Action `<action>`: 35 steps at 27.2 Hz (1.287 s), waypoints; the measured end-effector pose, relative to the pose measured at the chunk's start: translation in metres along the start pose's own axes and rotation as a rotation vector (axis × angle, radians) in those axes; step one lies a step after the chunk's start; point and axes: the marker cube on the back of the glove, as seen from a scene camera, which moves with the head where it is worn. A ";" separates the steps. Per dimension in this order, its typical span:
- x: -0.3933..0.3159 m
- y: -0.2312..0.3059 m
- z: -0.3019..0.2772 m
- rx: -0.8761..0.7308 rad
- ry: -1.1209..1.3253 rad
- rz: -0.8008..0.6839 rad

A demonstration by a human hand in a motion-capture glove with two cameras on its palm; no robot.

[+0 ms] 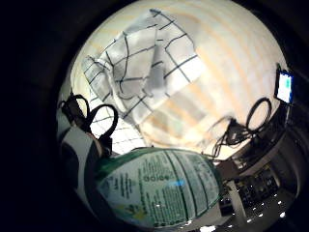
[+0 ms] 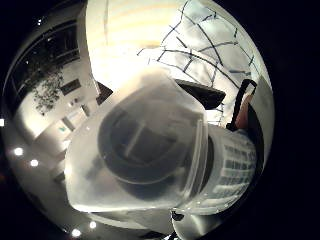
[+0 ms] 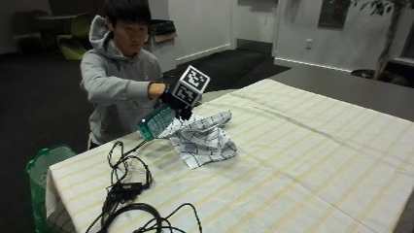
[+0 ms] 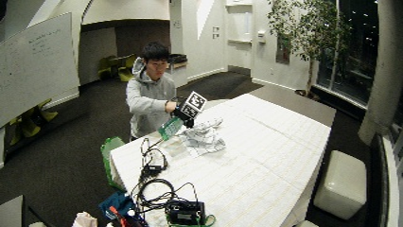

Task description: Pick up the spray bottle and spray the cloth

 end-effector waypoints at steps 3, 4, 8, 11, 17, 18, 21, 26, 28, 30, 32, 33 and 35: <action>-0.007 0.012 -0.014 0.032 0.028 0.003; -0.009 0.015 -0.018 0.038 0.036 0.002; -0.011 0.017 -0.018 0.028 0.059 0.009; -0.006 0.008 -0.002 -0.010 0.063 0.018; -0.026 -0.004 0.027 -0.049 -0.024 -0.071; -0.037 -0.002 0.026 -0.039 -0.053 -0.110; -0.074 0.007 0.012 0.035 -0.155 -0.246; -0.142 0.014 -0.030 0.327 -0.429 -0.461; -0.168 0.006 -0.044 0.481 -0.586 -0.515; -0.188 -0.008 -0.054 0.607 -0.732 -0.553; -0.202 -0.031 -0.057 0.697 -0.839 -0.585; -0.208 -0.044 -0.056 0.728 -0.873 -0.598; -0.220 -0.072 -0.050 0.766 -0.921 -0.610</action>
